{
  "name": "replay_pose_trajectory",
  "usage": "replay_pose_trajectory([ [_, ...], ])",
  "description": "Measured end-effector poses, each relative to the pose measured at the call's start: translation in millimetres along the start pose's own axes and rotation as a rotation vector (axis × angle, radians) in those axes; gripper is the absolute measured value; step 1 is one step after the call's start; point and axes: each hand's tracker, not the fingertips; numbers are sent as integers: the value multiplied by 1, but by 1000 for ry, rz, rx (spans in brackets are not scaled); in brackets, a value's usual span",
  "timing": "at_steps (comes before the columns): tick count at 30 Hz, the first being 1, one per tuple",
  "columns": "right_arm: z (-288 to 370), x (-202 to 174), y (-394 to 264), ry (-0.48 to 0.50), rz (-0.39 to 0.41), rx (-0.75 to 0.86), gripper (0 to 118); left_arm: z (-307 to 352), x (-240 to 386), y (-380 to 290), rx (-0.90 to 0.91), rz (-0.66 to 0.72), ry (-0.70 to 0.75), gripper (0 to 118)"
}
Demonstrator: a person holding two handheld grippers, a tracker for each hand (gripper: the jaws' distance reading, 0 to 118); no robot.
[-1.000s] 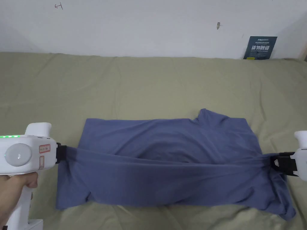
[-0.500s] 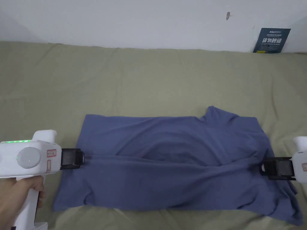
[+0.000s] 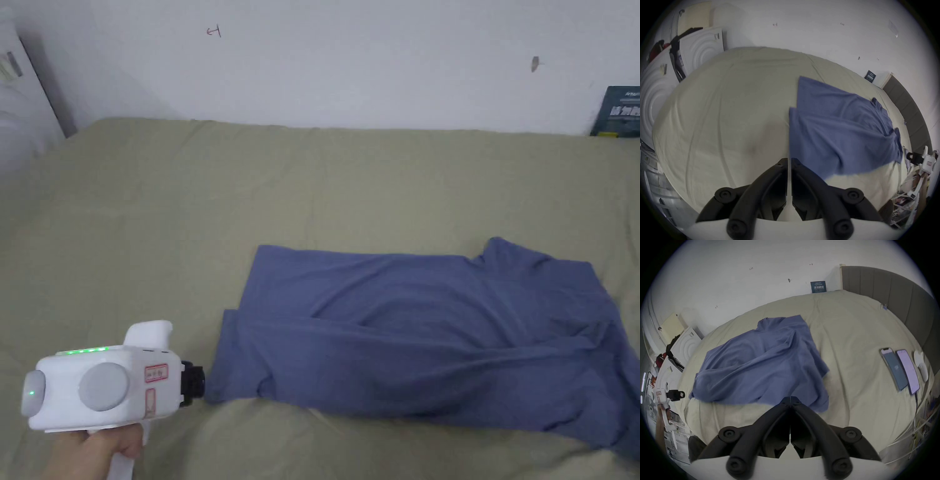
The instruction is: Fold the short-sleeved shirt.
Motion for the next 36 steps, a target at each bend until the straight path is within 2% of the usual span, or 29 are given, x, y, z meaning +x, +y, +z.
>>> replay_pose_trajectory([
  [2, 2, 3, -6, -2, -3, 0, 0, -2, 1, -4, 5, -3, -6, 5],
  [3, 4, -3, -9, -5, -11, -5, 0, -3, 2, -4, 7, -5, -19, 11],
  [4, 5, -2, -11, -4, -11, -7, 0, -6, 4, -3, 5, -11, -24, 42],
  [5, 6, -1, -12, -3, -9, -10, 0, -21, -5, 2, -6, -12, -14, 109],
  [6, 7, 1, -13, -5, -6, -13, 0, -31, -5, 5, -38, -28, 17, 118],
  [7, 6, -3, -13, -9, -9, -15, 0, -32, -5, 8, 48, -38, -21, 116],
  [10, 5, 3, -12, -17, -4, -25, 0, -45, 15, 13, -39, -37, -17, 115],
  [11, 5, -2, -12, -26, -9, -26, 0, -53, 17, 14, -49, -39, -22, 112],
  [12, 4, 0, -11, -28, -10, -31, 0, -57, 19, 15, -57, -47, -23, 103],
  [13, 3, 1, -10, -30, -11, -35, 0, -55, 30, 9, -57, -72, -9, 83],
  [14, 2, 2, -9, -30, -5, -42, 0, -55, 35, 8, -66, -120, 54, 37],
  [15, -7, -1, -3, -33, 15, -49, 0, -54, 37, 7, -61, -146, 82, 18],
  [16, -7, -1, -1, -38, 29, -49, 0, -54, 39, 7, -60, -171, 107, 14],
  [17, -8, 0, 0, -35, 39, -52, 0, -55, 34, 9, -57, -146, 39, 13],
  [19, -10, 0, 2, -34, 55, -52, 1, -52, 39, 16, -75, -164, 42, 11],
  [21, -13, 1, 7, -37, 65, -51, 20, -55, 34, 16, -62, -157, 33, 11],
  [22, -14, 1, 8, -54, 63, -50, 20, -56, 33, 18, -76, -161, 24, 11],
  [23, -17, 2, 8, -65, 60, -57, 77, -57, 32, 18, -75, -162, 26, 11],
  [24, -23, 3, 9, -63, 54, -86, 115, -58, 31, 17, -74, -166, 30, 11],
  [25, -22, 5, 10, -51, 30, -26, 117, -58, 31, 17, -75, -169, 31, 11],
  [27, -35, 4, 14, -74, 41, -107, 116, -59, 30, 17, -73, -167, 31, 11],
  [29, -48, 6, 16, -82, 49, -117, 115, -59, 31, 16, -77, -167, 31, 11],
  [30, -53, 8, 16, -81, 61, -142, 111, -59, 31, 16, -80, -168, 32, 11],
  [31, -67, 10, 21, -82, 63, -160, 98, -59, 31, 16, -81, -165, 32, 11],
  [33, -73, 15, 20, -79, 62, -157, 14, -62, 32, 18, -91, -157, 31, 11],
  [34, -73, 18, 20, -40, 57, -177, 11, -61, 32, 18, -95, -148, 29, 11],
  [36, -54, 5, 23, -8, 129, -158, 11, -55, 34, 19, -95, -145, 30, 11],
])
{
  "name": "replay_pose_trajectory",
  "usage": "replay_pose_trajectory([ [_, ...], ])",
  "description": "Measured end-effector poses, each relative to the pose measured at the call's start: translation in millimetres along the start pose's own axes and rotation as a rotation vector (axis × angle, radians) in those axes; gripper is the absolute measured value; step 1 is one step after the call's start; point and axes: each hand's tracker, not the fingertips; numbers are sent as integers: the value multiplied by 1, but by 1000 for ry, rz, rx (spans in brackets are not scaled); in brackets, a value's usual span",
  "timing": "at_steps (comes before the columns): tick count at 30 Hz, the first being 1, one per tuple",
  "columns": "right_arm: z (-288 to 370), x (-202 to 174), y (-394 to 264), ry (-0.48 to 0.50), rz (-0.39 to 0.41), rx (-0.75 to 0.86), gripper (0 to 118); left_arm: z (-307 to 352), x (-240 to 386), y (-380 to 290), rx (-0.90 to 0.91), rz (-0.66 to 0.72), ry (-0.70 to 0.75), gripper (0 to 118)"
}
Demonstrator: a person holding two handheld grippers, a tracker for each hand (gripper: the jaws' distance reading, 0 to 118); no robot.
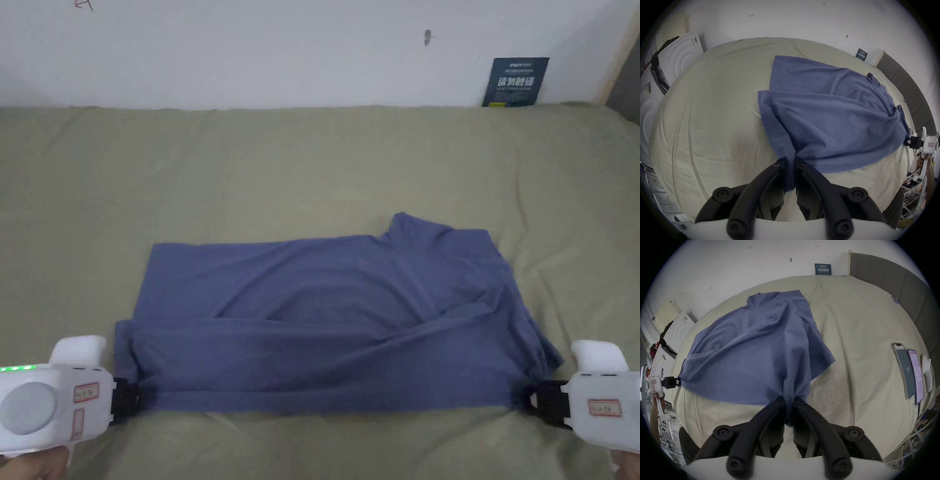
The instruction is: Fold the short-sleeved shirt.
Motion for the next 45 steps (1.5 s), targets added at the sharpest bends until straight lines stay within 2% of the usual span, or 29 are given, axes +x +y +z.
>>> replay_pose_trajectory([
  [2, 10, 1, -2, 3, 14, 12, 11, 21, 25, 2, -2, -15, 11, 11],
  [3, 19, -3, -7, -30, -39, 33, 11, 24, 28, 3, -3, -18, 15, 11],
  [5, 31, -5, -10, -22, -41, 45, 11, 4, -6, 7, -12, -17, 23, 11],
  [10, 53, -5, -14, -11, -17, 45, 11, 34, -8, 0, 28, -2, 41, 11],
  [20, 83, -8, -99, -5, -67, 6, 11, 79, -13, -94, 1, 22, 35, 11],
  [24, 71, -4, -112, 17, -74, -21, 11, 78, -16, -110, -11, 43, 41, 11],
  [27, 77, -7, -111, -2, -96, -19, 12, 75, -16, -108, -21, 54, 50, 11],
  [28, 77, -7, -109, -4, -99, -23, 16, 74, -17, -107, -22, 56, 49, 11],
  [29, 78, -7, -108, -6, -110, -26, 43, 74, -16, -104, -17, 49, 44, 19],
  [30, 79, -7, -107, -31, -123, -45, 79, 73, -17, -104, -7, 46, 34, 54],
  [31, 79, -4, -106, -47, -123, -54, 106, 74, -17, -104, -6, 42, 23, 106],
  [32, 83, -3, -107, -41, -116, -53, 117, 70, -19, -104, -29, 38, 50, 117],
  [34, 98, 0, -106, -29, -123, -34, 117, 81, -29, -87, -56, 58, 107, 110],
  [35, 103, -1, -104, -28, -124, -35, 117, 88, -33, -65, -33, 59, 79, 110],
  [36, 109, -2, -99, -40, -115, -14, 117, 97, -26, -76, -5, 70, 71, 110],
  [37, 114, -3, -92, -64, -103, 36, 116, 102, -26, -71, 11, 77, 69, 109],
  [38, 117, -5, -82, -76, -99, 78, 110, 101, -20, -77, 45, 62, 58, 106],
  [39, 122, -9, -75, -80, -106, 110, 94, 106, -17, -66, 84, 59, 49, 99],
  [40, 124, -12, -64, -58, -111, 149, 63, 108, -15, -56, 117, 61, 46, 78],
  [41, 124, -15, -53, -44, -116, 199, 12, 104, -24, -45, 166, 70, 13, 30],
  [42, 120, -19, -40, -71, -127, 217, 1, 99, -24, -31, 179, 66, -4, 4],
  [44, 108, -27, -19, -117, -116, 262, 1, 80, -20, -9, 185, 90, 6, 4],
  [45, 100, -28, -7, -107, -105, 249, 1, 73, -11, 0, 201, 66, 36, 4],
])
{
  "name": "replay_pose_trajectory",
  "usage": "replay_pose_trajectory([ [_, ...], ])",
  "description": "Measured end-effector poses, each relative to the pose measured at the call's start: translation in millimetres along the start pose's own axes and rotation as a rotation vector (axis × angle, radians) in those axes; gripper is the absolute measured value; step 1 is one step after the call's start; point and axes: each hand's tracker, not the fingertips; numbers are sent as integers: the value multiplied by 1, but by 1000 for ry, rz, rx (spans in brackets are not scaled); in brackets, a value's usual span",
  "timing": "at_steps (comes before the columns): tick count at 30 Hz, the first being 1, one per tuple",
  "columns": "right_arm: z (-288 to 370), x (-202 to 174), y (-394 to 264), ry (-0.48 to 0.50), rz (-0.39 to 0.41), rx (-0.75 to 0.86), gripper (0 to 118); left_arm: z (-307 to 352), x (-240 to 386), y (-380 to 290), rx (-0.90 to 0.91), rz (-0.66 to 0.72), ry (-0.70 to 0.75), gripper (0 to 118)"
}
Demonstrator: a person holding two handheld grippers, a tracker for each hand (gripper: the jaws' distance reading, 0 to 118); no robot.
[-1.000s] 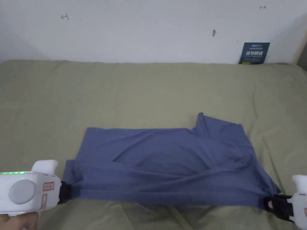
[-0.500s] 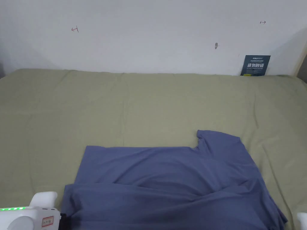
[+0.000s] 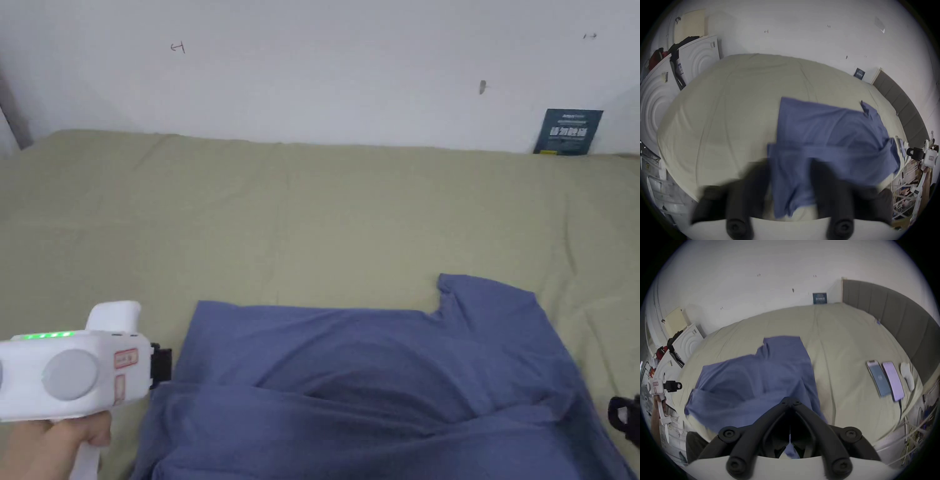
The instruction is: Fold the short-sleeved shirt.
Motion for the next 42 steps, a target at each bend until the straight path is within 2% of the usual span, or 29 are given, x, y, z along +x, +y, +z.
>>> replay_pose_trajectory([
  [5, -45, -15, 30, 2, -4, -27, 1, -59, 10, 47, -17, 17, -32, 4],
  [6, -64, -11, 34, 7, -4, -42, 1, -76, 14, 58, -20, -6, -22, 16],
  [7, -74, -10, 37, -4, -9, -48, 1, -88, 15, 66, -52, -55, -23, 58],
  [8, -83, -9, 40, -6, -9, -59, 1, -100, 17, 74, -64, -77, -21, 118],
  [9, -94, -5, 43, 16, -1, -71, 1, -113, 18, 78, -165, -80, 59, 116],
  [10, -94, -5, 44, 24, 0, -57, 1, -122, 23, 85, -86, -93, 67, 113],
  [11, -104, -4, 48, 13, 6, -65, 1, -133, 21, 83, -165, -69, 83, 113],
  [15, -133, 4, 62, -53, 15, -116, 1, -185, 21, 86, -158, -100, 109, 112],
  [17, -142, 5, 67, -59, 19, -126, 1, -181, 24, 97, -191, -121, 114, 106],
  [18, -146, 7, 72, -68, 28, -126, 1, -185, 25, 97, -198, -119, 109, 94],
  [19, -149, 7, 76, -70, 35, -134, 1, -188, 26, 97, -214, -118, 106, 74],
  [20, -151, 7, 79, -73, 37, -138, 1, -182, 25, 93, -213, -106, 86, 66],
  [21, -152, 7, 81, -78, 38, -135, 1, -178, 27, 92, -200, -102, 89, 47],
  [22, -156, 13, 84, -73, 43, -136, 1, -176, 29, 95, -197, -117, 95, 16],
  [23, -158, 13, 87, -70, 49, -139, 1, -175, 29, 98, -202, -129, 91, 3],
  [25, -161, 12, 91, -76, 54, -137, 1, -166, 25, 101, -156, -81, 4, 3],
  [26, -158, 15, 93, -73, 56, -135, 21, -168, 23, 104, -179, -98, 38, 3],
  [27, -160, 16, 96, -63, 51, -134, 57, -168, 23, 109, -177, -100, 36, 3],
  [28, -162, 17, 98, -54, 37, -138, 100, -167, 24, 100, -156, -108, 41, 3],
  [30, -173, 25, 99, -44, -10, -196, 118, -166, 24, 100, -158, -85, 39, 3],
  [35, -210, 48, 100, -96, -12, -251, 118, -169, 24, 95, -159, -95, 38, 3],
  [37, -226, 56, 101, -75, -11, -276, 118, -170, 26, 93, -162, -92, 40, 3],
  [39, -213, 32, 99, -77, -9, -289, 114, -169, 27, 90, -164, -97, 42, 3],
  [41, -220, 25, 100, -66, 9, -302, 106, -173, 26, 92, -171, -95, 41, 3],
  [42, -228, 20, 98, -14, 93, -313, 104, -173, 26, 92, -170, -95, 41, 3],
])
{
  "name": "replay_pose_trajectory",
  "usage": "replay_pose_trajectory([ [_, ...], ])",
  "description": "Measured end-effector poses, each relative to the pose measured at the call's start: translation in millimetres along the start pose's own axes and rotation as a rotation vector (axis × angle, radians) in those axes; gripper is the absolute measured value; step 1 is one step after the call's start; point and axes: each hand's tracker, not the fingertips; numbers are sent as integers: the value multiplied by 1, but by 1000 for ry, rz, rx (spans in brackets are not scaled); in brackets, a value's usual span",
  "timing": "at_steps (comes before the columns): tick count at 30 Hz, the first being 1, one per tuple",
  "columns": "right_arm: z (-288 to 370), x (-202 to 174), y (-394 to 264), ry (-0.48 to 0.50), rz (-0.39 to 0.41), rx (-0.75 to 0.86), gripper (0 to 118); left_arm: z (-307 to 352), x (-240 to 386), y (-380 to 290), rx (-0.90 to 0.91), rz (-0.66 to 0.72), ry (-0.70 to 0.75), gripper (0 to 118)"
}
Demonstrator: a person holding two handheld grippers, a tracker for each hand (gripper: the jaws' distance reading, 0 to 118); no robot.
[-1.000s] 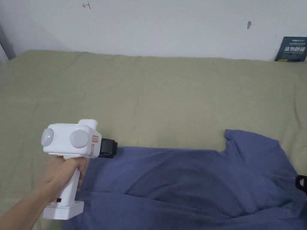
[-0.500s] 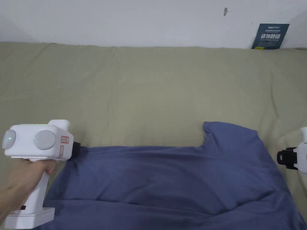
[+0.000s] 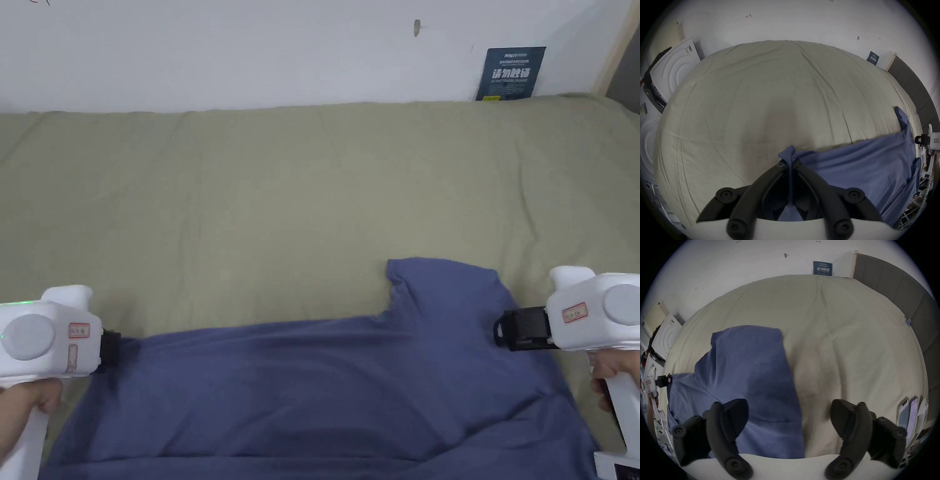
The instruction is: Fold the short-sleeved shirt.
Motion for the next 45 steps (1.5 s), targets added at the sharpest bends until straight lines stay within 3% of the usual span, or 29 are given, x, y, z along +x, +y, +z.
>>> replay_pose_trajectory([
  [2, -7, -9, 0, -16, 65, -11, 99, -2, 0, 0, -3, -1, 0, 3],
  [4, -2, -18, -7, -79, 91, -2, 84, -2, 0, 0, -6, 2, -2, 3],
  [5, 3, -19, -10, -60, 83, 10, 67, -1, 0, -1, -5, 2, -3, 3],
  [7, 19, -18, -11, -61, 60, 51, 3, 0, -3, 0, -7, 2, -9, 3],
  [9, 24, -1, -4, 29, 14, 82, 3, 5, -3, -1, -7, 3, -11, 3],
  [13, 49, -10, -8, 4, 64, 108, 3, 22, -6, -5, 14, 7, -25, 3],
  [24, 133, -1, -51, 99, -41, 226, 3, 98, -25, -47, 117, 75, -79, 3],
  [31, 166, 4, -96, 134, 23, 284, 3, 140, -33, -88, 180, 73, -98, 3],
  [40, 192, 14, -195, 145, -17, 293, 3, 171, -42, -178, 201, 34, -89, 3],
  [45, 174, 18, -239, 140, 10, 220, 3, 161, -53, -211, 144, 44, -104, 3],
])
